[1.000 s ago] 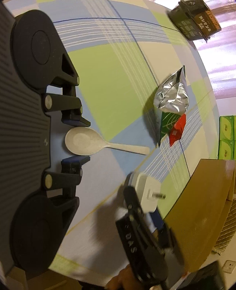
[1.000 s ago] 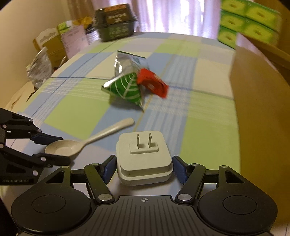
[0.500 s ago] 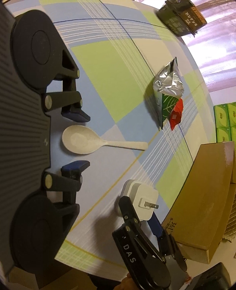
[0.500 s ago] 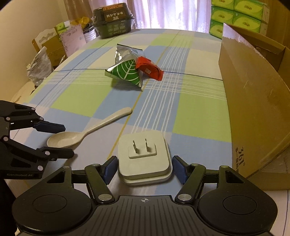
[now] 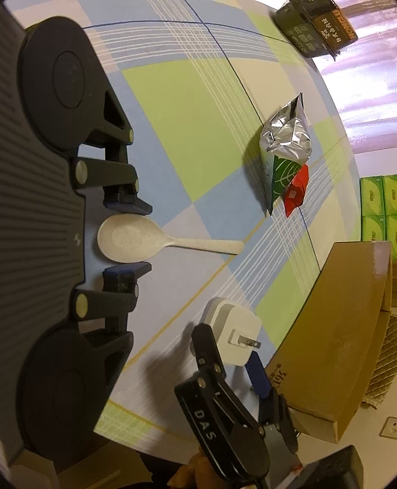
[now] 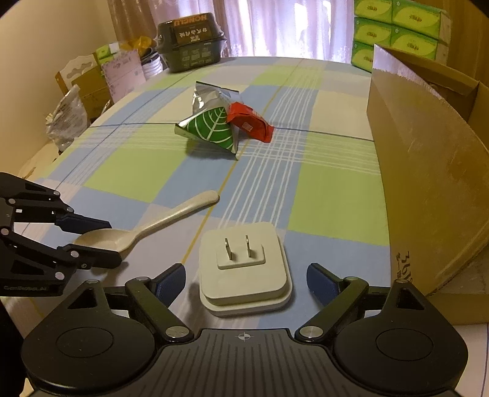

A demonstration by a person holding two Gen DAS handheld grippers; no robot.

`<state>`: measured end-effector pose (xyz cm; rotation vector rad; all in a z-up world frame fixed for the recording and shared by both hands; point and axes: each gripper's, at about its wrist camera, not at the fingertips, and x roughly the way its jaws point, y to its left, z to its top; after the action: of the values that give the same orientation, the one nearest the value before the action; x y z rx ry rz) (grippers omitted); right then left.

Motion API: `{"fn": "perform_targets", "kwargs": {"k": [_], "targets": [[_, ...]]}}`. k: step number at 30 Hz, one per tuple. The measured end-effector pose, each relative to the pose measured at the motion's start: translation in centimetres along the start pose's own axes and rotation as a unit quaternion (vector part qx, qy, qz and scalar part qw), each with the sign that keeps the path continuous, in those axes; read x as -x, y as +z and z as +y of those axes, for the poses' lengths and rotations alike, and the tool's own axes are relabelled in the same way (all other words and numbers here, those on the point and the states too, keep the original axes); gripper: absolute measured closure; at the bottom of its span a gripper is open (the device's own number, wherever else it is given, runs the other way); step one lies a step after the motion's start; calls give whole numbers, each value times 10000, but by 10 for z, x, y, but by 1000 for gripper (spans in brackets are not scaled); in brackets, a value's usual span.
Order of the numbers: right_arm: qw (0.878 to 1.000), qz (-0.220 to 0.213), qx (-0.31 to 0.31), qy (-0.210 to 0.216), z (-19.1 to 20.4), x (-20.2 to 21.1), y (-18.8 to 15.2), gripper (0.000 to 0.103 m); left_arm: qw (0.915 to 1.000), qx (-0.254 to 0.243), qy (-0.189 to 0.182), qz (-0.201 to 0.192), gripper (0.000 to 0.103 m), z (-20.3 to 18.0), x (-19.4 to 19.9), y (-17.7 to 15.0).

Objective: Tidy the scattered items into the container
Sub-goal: 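Close the left tool on the white spoon while the right tool grasps the white plug, then carry the spoon and plug with both tools over the cardboard box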

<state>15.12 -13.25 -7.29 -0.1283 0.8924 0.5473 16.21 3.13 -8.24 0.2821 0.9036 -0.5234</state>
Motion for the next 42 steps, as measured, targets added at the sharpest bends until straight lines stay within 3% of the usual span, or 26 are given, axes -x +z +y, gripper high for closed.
{"fn": "perform_targets", "kwargs": {"k": [11,12,14,15,25,42], "targets": [[9993,75,362,-29,7,-11,2,12,9986,532,29,-70,76,-2,13,-7],[9993,92,370,-32,8,-11,1,16,9983,571,40,-69,76,-2,13,-8],[9988,81,474,-135,11,-11,0,35,9979,644,60,-55,76,-3,13,-10],[9987,91,485,-129,12,-10,-1,36,9977,668,76,-41,76,-4,13,-10],[9993,-71,347,-156,15,13,-3,36,9969,743,193,-178,76,-15,26,-5],[9971,-717,156,-204,19,76,6,36,9943,825,340,-584,76,-48,73,13]]}}
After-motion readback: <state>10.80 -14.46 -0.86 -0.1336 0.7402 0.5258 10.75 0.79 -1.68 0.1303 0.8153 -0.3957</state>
